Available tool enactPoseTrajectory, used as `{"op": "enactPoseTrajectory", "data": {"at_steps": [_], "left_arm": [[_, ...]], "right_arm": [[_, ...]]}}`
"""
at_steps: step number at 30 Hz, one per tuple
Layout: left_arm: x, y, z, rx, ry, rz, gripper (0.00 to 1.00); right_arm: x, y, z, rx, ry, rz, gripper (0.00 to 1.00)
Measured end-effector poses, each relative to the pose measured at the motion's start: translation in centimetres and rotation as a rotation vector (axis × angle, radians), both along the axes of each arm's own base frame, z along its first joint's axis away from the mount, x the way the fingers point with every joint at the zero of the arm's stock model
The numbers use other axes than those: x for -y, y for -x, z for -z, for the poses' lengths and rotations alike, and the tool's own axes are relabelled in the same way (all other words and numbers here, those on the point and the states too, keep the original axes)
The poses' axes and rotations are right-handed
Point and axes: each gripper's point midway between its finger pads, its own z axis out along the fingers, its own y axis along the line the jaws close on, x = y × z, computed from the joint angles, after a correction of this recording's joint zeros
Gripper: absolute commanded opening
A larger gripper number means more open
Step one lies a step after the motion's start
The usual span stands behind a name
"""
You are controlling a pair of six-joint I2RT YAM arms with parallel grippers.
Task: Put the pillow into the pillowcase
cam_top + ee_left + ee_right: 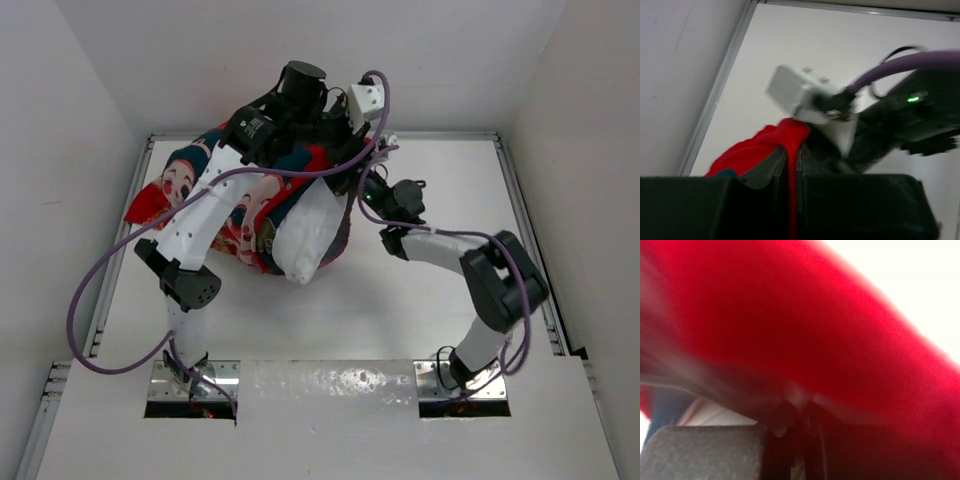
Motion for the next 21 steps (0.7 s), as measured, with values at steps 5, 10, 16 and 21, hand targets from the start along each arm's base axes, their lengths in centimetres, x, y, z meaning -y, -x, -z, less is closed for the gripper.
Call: {"op": "enactPoseTrajectory", "data": {"at_steps": [5,10,16,21], "left_arm": [[-0.5,2.3,-0.5,-0.021,-0.008,0.053,0.0],[-1.4,1.9,-0.1,-0.001,-0.05,0.016,0.0],[-3.3,2.1,0.6,-0.001,-0.096,-0.034,0.1],[-4.8,3.8,4.2,-0.114,-0.141,-0.015,0.46]], "right_arm": [[-1.7,-4.9,2.2,-0.013,-0.053,0.107,0.0],[-1.9,-9.2,4.1,-0.083,-0.03,0.265,0.0],[-1.6,-9.1,6.7,-0.132,0.039,0.311,0.66],[0.0,-6.0,13.3,-0.284,0.294,0.264,0.99]]}}
